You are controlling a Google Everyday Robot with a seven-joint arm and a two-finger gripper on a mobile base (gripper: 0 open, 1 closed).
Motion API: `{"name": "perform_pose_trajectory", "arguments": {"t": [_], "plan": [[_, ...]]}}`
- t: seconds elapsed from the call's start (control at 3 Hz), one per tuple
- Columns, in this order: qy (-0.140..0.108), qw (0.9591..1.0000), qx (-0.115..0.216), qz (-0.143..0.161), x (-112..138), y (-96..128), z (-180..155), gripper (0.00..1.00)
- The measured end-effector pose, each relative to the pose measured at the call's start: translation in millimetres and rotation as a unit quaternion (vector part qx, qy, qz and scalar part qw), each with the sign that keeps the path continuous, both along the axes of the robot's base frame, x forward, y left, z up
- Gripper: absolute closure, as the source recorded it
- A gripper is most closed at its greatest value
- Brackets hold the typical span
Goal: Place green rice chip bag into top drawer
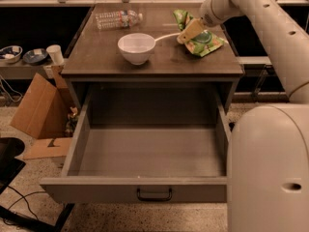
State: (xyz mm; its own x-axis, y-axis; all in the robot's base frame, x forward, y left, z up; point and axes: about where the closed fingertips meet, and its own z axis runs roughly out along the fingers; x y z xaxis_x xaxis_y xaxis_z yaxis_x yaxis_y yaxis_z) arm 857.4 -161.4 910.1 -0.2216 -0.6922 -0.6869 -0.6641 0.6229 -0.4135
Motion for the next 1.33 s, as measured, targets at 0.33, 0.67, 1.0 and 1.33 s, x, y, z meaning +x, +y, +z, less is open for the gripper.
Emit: {"name": "perform_pose_trajectory", "arguments": {"t": [0.33, 0.67, 1.0, 1.33], "plan": [[0.012, 0.9986, 0.047, -0.023, 18.7, 3.8, -20.3, 0.0], [0.01, 0.9967, 0.077, -0.025, 33.3, 11.8, -31.6, 0.16], [0.01, 0.9954, 0.094, -0.013, 44.5, 27.5, -44.1, 0.4], [0.01, 0.9953, 0.096, -0.012, 45.9, 28.4, -45.3, 0.71]]}}
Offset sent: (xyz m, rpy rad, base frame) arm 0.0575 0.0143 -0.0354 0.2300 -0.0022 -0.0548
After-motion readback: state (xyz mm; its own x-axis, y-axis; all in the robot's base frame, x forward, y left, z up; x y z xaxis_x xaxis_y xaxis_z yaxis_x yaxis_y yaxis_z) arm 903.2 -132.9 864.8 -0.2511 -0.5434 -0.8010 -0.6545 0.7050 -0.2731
